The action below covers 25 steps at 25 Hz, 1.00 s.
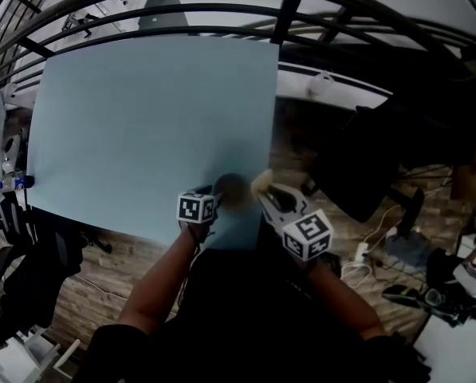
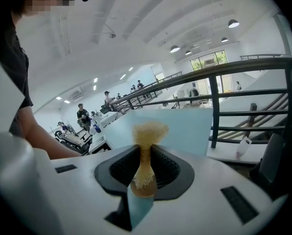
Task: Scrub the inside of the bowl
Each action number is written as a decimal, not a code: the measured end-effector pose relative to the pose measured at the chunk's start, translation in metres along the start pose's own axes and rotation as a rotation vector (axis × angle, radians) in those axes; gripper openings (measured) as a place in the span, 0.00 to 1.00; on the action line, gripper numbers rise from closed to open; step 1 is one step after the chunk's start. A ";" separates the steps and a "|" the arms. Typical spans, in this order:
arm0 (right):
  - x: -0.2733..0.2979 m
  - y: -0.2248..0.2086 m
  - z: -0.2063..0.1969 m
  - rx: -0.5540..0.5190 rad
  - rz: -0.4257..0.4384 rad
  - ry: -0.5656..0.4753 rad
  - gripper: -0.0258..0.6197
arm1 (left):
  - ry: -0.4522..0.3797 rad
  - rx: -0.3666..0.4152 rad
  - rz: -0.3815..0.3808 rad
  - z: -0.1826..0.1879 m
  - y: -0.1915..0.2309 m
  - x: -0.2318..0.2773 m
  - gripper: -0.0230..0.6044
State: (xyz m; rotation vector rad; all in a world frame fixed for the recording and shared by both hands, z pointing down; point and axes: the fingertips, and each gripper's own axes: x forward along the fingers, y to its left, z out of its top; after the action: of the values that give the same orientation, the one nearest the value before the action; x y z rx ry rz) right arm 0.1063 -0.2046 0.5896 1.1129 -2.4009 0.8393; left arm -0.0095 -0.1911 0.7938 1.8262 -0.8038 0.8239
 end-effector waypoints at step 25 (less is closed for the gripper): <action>0.025 0.029 -0.015 -0.116 -0.008 0.055 0.16 | -0.185 0.200 0.132 0.066 -0.046 -0.070 0.04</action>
State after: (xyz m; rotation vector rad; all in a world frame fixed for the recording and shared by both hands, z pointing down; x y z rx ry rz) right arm 0.0693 -0.1944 0.6043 1.0412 -2.3652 0.7089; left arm 0.0015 -0.2243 0.6927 2.0660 -0.9986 0.8533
